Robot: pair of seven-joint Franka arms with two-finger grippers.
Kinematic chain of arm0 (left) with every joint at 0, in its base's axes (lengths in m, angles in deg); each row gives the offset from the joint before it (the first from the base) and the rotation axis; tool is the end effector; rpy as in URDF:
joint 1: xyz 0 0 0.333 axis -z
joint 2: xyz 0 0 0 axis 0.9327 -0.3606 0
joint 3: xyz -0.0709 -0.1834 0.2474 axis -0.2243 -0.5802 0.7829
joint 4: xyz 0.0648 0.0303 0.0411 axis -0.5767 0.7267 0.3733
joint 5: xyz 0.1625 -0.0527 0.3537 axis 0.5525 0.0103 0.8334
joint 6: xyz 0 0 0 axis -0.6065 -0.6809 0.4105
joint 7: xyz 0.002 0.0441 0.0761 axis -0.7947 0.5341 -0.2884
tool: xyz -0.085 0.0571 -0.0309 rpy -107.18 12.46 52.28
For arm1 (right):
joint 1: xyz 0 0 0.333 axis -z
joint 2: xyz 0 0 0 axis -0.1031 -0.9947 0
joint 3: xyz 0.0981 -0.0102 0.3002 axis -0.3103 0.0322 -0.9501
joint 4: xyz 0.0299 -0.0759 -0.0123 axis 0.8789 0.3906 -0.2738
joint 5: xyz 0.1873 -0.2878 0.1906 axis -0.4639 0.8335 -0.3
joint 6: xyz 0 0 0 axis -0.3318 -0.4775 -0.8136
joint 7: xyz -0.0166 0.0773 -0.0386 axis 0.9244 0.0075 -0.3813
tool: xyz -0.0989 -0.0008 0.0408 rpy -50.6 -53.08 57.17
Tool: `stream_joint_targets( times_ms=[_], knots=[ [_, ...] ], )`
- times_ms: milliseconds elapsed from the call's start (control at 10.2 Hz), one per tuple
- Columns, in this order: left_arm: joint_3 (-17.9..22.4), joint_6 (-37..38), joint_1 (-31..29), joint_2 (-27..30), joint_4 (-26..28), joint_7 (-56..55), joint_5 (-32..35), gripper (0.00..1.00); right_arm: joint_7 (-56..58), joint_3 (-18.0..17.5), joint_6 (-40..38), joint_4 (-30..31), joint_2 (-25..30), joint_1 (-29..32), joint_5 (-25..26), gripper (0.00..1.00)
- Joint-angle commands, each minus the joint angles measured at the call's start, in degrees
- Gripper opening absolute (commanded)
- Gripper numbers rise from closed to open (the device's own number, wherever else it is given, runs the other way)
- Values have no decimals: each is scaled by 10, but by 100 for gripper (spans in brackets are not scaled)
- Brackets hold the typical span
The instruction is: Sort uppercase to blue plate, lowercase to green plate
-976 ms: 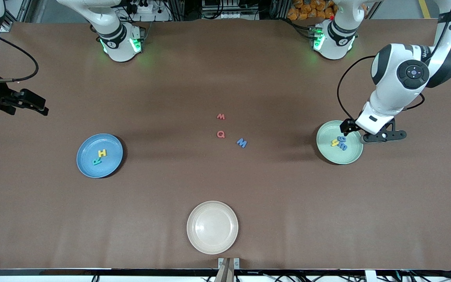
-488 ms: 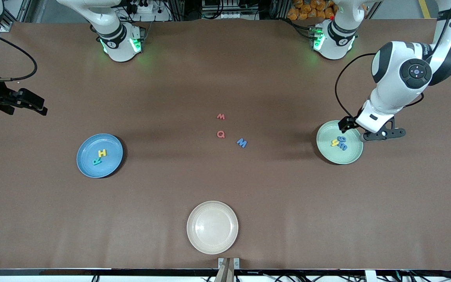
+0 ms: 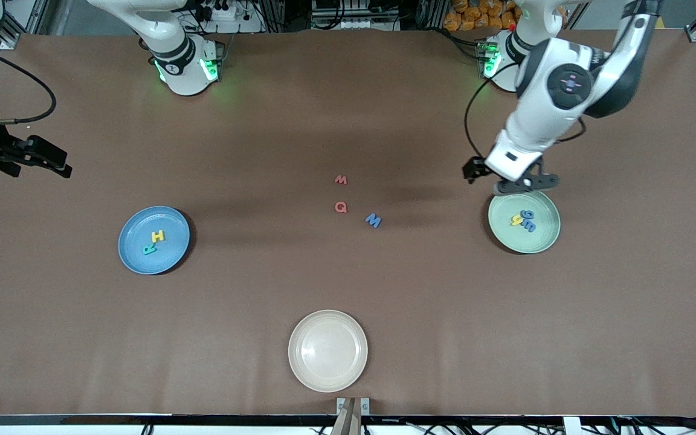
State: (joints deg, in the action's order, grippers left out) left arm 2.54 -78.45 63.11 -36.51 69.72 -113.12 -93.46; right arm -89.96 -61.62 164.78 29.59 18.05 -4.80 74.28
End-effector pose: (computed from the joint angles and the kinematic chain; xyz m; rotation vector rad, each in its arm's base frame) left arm 0.4534 -0.2507 0.3808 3.1052 0.2511 -0.0412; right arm 0.5588 -0.0068 0.6070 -3.1247 0.0727 -0.0034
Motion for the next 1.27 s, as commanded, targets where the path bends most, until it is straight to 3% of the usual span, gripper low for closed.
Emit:
stream_joint_targets(
  times_ms=[0, 195, 488, 586, 878, 1171],
  knots=[
    [-72, -10, -1, -15, -13, -100, -12, 99, 4, -4, -8, -4, 6, 5, 4, 100],
    [-126, -54, 10, -42, -15, -183, -6, 99, 3, -3, -8, -4, 5, 5, 5, 100],
    [-129, -101, 74, -119, -33, -371, 13, 98, -1, -3, -12, 13, -1, 4, 5, 100],
    [-129, -102, 92, -162, -58, -461, 67, 99, -3, -5, -7, 13, -8, 0, 4, 100],
    [-109, -99, 161, -304, -157, -697, 238, 99, -14, -8, 6, 11, -26, -35, 0, 100],
    [-44, -99, 230, -354, -197, -758, 290, 100, -82, -20, 26, 12, -48, -75, 0, 100]
  ],
)
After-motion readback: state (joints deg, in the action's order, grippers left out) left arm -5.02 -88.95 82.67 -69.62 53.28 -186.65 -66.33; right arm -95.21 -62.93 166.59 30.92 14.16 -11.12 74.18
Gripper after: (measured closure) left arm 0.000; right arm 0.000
